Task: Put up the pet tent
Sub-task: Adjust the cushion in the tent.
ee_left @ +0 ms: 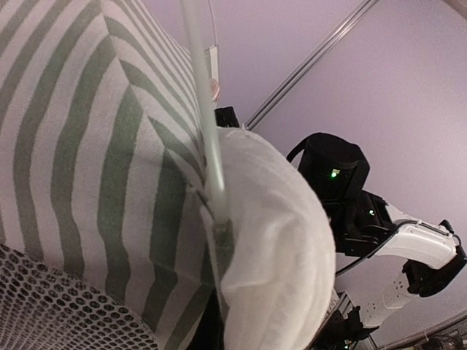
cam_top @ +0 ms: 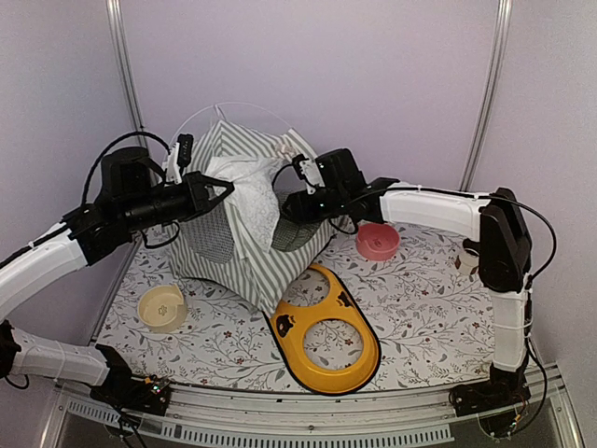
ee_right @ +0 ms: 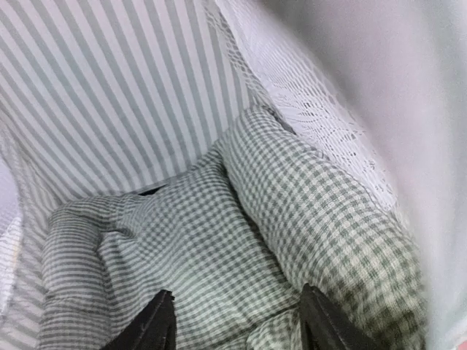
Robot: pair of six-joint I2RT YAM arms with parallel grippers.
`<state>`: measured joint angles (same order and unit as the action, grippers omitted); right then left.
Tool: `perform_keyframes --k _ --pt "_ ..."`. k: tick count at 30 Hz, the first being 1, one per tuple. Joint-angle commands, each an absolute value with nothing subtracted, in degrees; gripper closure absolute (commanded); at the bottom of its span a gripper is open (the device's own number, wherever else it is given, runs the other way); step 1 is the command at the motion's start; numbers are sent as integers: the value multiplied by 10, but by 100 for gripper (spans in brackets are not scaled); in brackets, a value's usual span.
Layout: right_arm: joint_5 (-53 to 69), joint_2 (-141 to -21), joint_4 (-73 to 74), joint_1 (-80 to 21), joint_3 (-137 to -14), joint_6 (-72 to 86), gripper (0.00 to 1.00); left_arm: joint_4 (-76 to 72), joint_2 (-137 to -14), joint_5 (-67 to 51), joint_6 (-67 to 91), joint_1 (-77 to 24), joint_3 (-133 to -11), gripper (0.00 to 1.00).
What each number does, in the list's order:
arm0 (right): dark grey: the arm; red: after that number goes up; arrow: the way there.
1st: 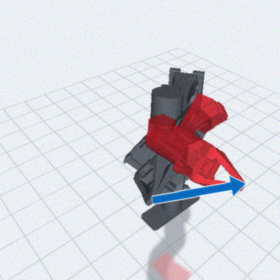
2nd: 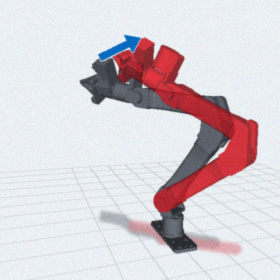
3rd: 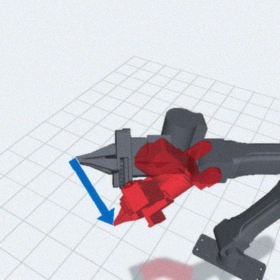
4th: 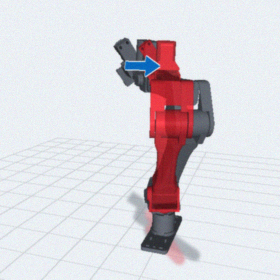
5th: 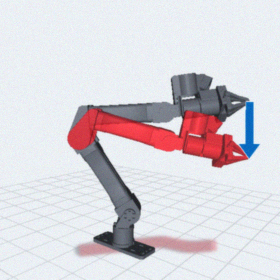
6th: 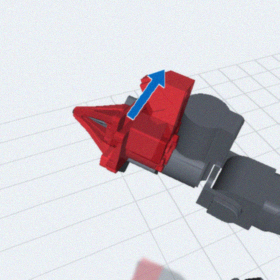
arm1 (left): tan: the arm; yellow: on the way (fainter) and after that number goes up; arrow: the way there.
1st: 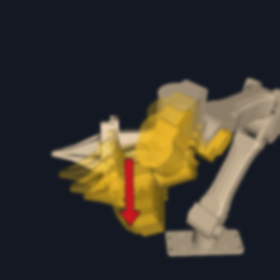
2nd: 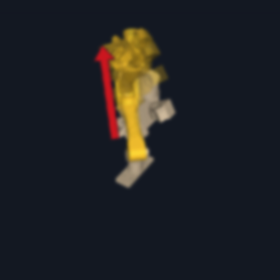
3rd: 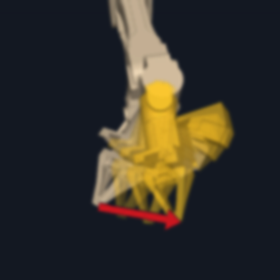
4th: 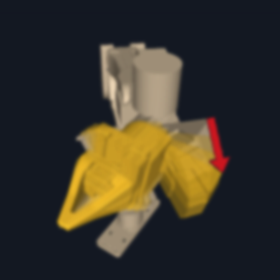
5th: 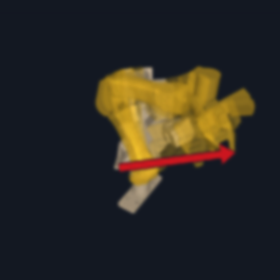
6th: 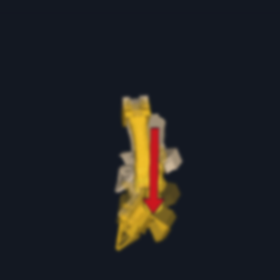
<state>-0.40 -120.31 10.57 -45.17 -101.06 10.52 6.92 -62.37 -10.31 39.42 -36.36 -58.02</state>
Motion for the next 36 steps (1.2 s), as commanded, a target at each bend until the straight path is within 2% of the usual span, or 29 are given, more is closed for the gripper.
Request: perform_keyframes --k 1,3,6,9,12,18,27,36 --pt "26 -1138 125 -452 -995 117 34 51 -608 -86 385 -360 -612 100" --pt "20 -1124 126 -452 -991 116 30 54 -609 -89 384 -357 -614 100" --pt "22 -1112 127 -452 -991 111 29 57 -615 -99 382 -356 -618 100" --pt "5 -1116 129 -458 -990 90 32 51 -625 -114 382 -355 -623 100" --pt "-22 -1128 133 -467 -987 59 39 48 -634 -128 381 -355 -634 100" --pt "-133 -1162 127 -477 -977 -7 43 52 -637 -137 380 -355 -646 100" --pt "-292 -1245 120 -477 -1014 -105 26 61 -632 -153 381 -355 -645 100" --pt "-330 -1337 196 -477 -1077 -113 19 43 -649 -211 383 -365 -634 100"
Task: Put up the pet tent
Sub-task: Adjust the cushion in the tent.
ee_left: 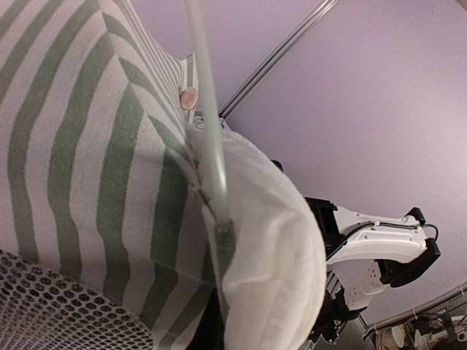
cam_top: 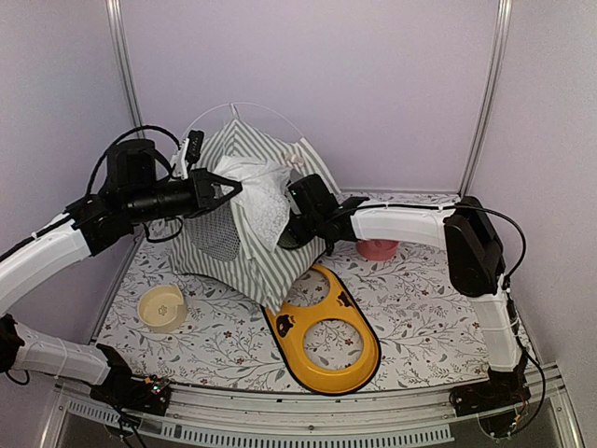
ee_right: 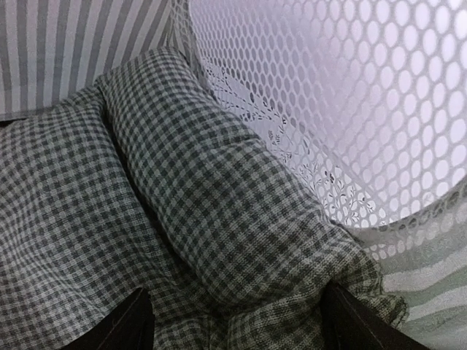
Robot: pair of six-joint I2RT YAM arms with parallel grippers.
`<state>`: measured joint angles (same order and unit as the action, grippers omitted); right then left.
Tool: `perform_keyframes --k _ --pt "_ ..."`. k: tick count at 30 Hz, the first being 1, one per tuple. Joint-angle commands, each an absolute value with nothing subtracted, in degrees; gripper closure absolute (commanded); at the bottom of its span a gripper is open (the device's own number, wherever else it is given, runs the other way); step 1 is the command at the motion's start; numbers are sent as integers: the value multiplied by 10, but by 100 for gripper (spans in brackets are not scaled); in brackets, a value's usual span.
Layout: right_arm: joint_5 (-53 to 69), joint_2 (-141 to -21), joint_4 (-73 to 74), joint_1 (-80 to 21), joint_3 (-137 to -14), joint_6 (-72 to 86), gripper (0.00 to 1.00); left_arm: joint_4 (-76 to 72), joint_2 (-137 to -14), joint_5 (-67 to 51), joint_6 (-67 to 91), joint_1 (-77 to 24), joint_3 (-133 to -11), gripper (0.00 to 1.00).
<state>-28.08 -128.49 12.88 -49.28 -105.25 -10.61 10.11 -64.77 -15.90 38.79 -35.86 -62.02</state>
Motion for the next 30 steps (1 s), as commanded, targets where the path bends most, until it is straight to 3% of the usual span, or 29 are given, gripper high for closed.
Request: perform_keyframes --k 1,11,30 --pt "-330 -1350 207 -478 -1084 -112 18 45 -654 -214 383 -367 -635 100" --pt "-291 -1424 295 -477 -1170 -98 17 29 -656 -231 379 -381 -621 100" --pt "-142 -1451 341 -477 -1229 -76 48 18 -666 -243 371 -383 -613 100"
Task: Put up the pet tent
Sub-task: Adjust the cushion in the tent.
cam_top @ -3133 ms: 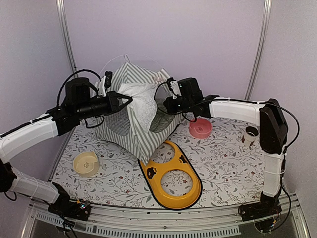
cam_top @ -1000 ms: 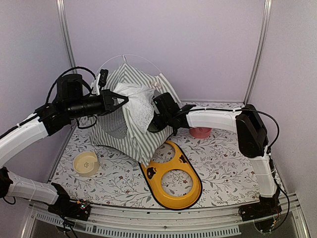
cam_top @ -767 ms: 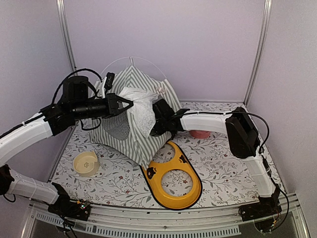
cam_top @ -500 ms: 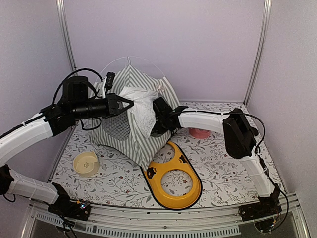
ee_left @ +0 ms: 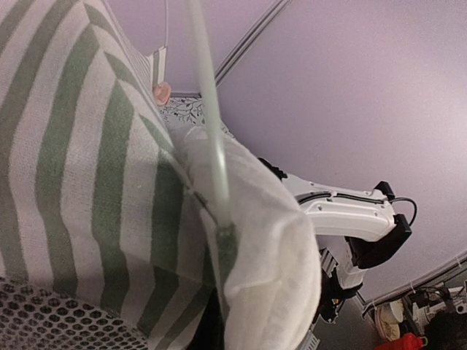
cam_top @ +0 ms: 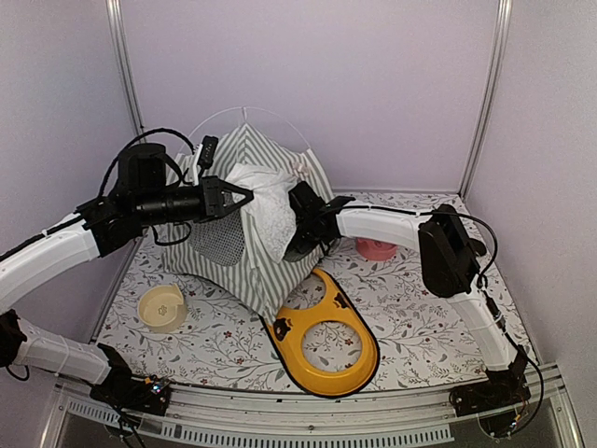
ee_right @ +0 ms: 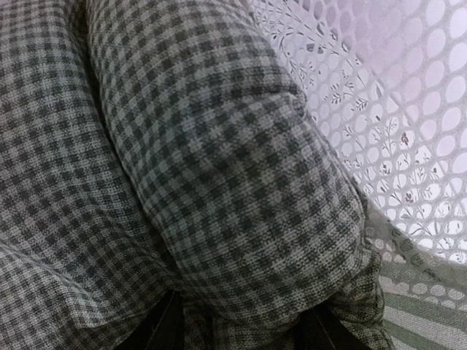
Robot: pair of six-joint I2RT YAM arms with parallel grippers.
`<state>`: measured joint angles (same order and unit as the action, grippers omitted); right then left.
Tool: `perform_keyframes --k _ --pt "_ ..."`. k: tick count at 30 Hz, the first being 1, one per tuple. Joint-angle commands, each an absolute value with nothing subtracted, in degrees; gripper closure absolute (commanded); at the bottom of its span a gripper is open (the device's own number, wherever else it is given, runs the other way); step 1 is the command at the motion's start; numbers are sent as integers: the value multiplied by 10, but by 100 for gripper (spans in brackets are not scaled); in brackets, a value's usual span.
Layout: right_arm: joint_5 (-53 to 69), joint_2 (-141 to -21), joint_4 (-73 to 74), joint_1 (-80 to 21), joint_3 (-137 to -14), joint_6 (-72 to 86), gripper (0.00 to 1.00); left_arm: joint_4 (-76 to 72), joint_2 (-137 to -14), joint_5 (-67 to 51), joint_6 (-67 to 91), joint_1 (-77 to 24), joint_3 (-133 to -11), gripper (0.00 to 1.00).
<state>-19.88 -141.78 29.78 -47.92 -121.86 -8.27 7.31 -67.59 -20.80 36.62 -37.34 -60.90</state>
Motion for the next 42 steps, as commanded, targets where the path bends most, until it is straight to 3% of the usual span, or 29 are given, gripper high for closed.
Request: perform_keyframes --k 1,16,35,42 --pt "-142 -1452 341 -478 -1232 -76 49 18 -667 -243 371 -384 -613 100" --pt "-171 -1432 341 -477 -1237 -66 46 21 -658 -241 370 -384 -611 100" --pt "-213 -1363 316 -483 -1228 -68 16 18 -650 -226 370 -383 -598 100" --pt "-219 -1315 288 -497 -1212 -82 12 20 -647 -206 370 -382 -596 100"
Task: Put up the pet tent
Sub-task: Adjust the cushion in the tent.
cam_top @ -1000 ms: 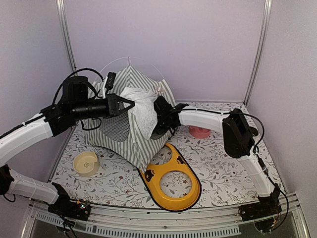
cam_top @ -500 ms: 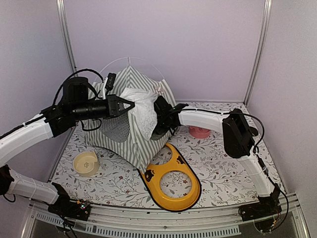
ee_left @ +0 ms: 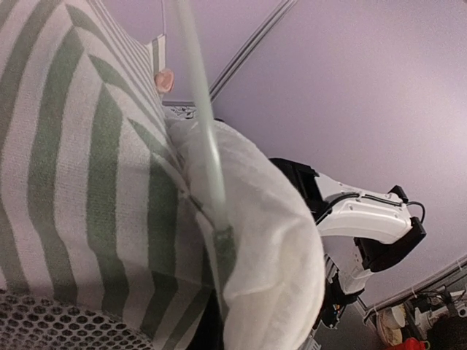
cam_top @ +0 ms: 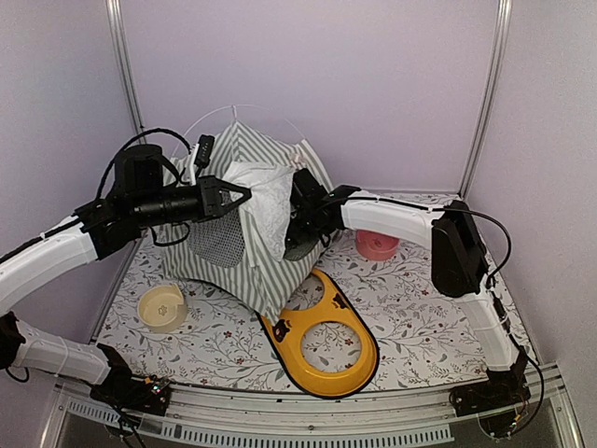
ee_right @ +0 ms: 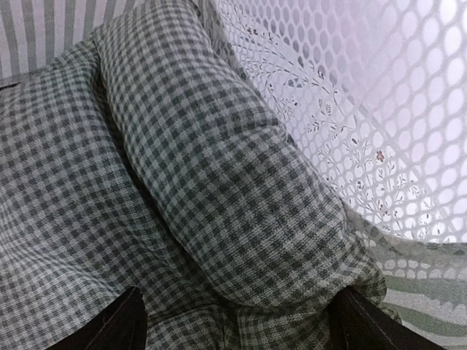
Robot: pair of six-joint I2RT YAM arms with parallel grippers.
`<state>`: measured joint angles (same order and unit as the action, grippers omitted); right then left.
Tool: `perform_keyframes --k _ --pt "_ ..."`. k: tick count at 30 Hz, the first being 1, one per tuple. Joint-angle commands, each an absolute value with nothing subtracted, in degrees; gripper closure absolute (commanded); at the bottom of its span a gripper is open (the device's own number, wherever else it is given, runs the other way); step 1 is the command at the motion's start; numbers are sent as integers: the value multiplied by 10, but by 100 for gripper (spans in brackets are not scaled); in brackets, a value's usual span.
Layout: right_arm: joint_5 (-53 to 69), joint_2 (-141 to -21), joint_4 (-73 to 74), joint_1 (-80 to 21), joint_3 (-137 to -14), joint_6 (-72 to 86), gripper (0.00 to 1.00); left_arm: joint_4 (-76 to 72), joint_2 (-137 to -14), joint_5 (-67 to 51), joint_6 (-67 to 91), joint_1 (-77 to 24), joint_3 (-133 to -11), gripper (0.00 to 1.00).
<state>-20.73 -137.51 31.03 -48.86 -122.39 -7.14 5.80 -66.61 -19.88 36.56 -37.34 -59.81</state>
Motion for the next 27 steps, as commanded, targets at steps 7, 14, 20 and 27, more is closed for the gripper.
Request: perform_keyframes --k 7,14,20,27 --pt "-156 -1279 256 -504 -1167 -102 11 18 -646 -202 368 -381 -598 100" --pt "-111 -1263 255 -507 -1154 -104 9 9 -643 -205 368 -379 -592 100" --pt "-82 -1244 239 -507 -1140 -104 9 9 -643 -206 369 -378 -592 100" --pt "-54 -1234 234 -507 -1125 -105 9 7 -644 -209 369 -377 -593 100"
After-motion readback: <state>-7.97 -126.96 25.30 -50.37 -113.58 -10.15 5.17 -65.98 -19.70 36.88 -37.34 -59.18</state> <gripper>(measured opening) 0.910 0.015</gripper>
